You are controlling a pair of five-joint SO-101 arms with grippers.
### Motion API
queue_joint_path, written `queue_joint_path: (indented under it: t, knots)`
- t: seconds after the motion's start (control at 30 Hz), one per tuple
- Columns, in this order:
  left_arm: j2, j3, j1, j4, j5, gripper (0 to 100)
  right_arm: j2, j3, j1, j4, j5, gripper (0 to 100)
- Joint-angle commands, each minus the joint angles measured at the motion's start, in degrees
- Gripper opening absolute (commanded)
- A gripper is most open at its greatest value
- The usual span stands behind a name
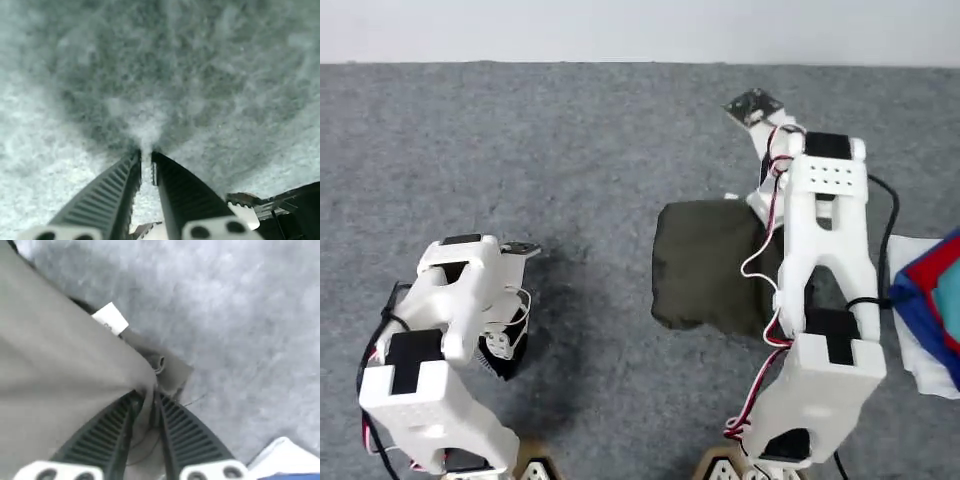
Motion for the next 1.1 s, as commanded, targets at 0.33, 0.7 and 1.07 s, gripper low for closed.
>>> queue_joint_path:
  t: [0.33, 0.7, 1.07]
  knots:
    - [0.88, 2.33, -0.62, -3.52, -0.35, 4, 5.76, -5.01, 0.75, 1.98, -1.23, 34.7]
    - [0.88, 2.33, -0.62, -3.52, -0.53, 4, 2.07, -11.96, 1.89, 15.78, -28.13, 51.1]
    - [0.88, 2.33, -0.62, -3.52, -0.44, 4, 12.0, -6.24, 1.8, 17.27, -35.25, 51.1]
